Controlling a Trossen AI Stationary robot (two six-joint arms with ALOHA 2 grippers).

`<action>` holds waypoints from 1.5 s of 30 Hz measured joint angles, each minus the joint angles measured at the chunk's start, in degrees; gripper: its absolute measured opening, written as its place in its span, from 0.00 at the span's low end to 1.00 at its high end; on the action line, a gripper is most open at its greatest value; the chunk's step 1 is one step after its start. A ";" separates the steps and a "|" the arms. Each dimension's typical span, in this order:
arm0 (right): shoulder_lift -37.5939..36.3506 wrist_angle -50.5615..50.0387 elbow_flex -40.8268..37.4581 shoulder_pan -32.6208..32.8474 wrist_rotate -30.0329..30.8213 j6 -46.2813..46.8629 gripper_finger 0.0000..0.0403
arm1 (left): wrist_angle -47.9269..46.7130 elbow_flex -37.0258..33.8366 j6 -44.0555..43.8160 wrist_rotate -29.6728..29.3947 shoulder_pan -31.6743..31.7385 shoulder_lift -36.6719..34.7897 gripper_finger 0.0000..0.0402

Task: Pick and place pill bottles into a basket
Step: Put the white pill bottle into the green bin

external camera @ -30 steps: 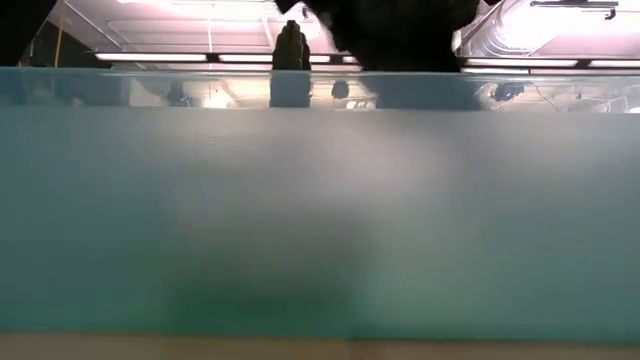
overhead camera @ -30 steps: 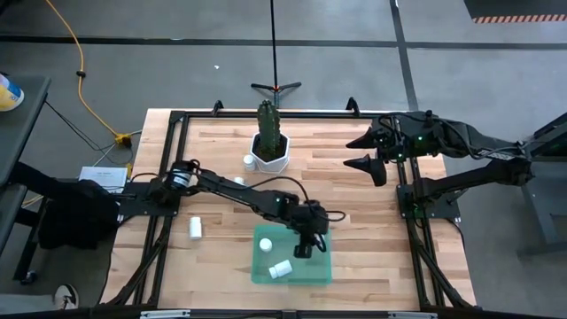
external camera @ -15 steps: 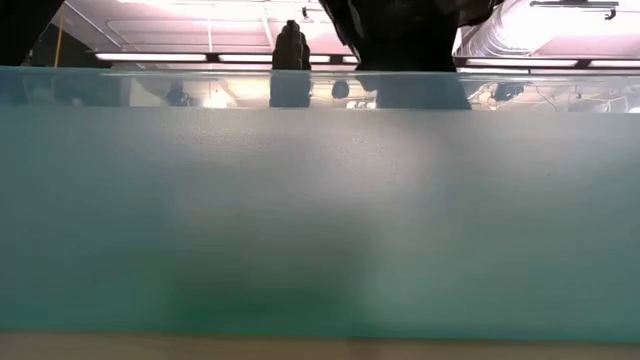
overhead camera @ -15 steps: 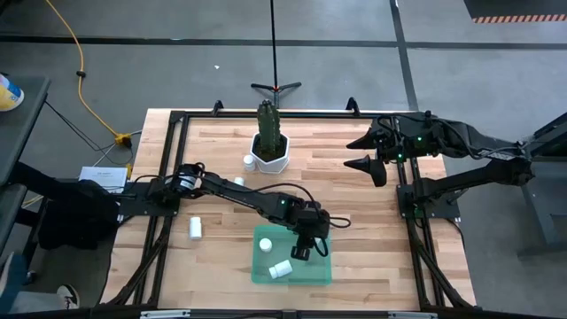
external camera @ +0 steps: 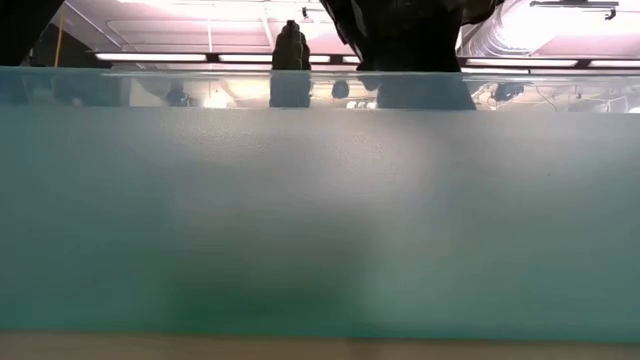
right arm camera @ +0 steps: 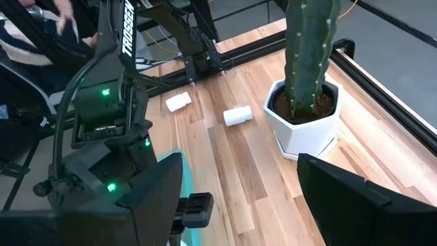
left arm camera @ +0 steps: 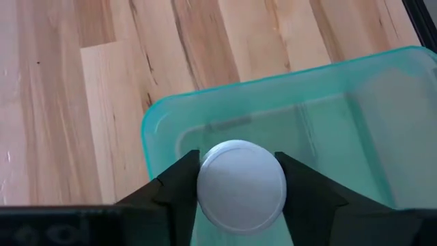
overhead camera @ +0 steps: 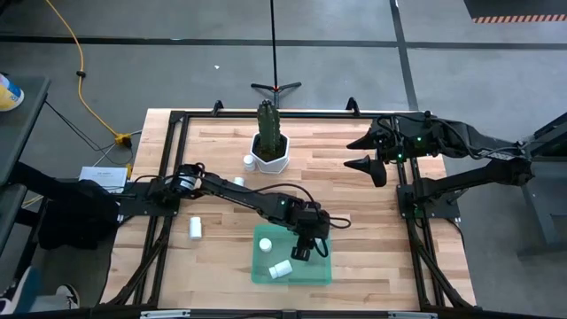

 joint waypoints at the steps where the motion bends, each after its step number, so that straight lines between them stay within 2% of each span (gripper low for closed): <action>1: 0.00 -0.01 0.00 0.00 0.00 0.00 0.69 | 0.03 0.00 0.00 0.00 0.00 0.00 0.56; 4: 0.00 -0.27 0.00 0.00 -0.13 0.00 0.69 | 0.05 0.00 0.00 0.16 0.00 0.00 0.64; 7: 0.00 -0.60 0.00 0.00 -0.34 0.00 0.69 | 0.30 0.00 0.00 0.34 0.00 0.00 0.67; 17: 0.00 -1.17 0.00 0.00 -0.42 0.00 0.69 | 1.27 0.00 0.00 -0.17 0.04 0.00 0.64; 29: -0.02 -2.56 0.00 0.00 -0.46 -0.01 0.69 | -5.51 -0.02 -0.01 -8.45 1.35 -5.91 0.63; 37: -0.02 -3.50 0.00 0.00 -0.45 -0.26 0.69 | -20.96 0.00 -5.08 -11.44 4.09 -12.22 0.63; 45: -0.02 -3.56 0.00 0.00 -0.44 -1.11 0.69 | -38.74 -0.04 -7.93 -13.76 4.98 -12.59 0.63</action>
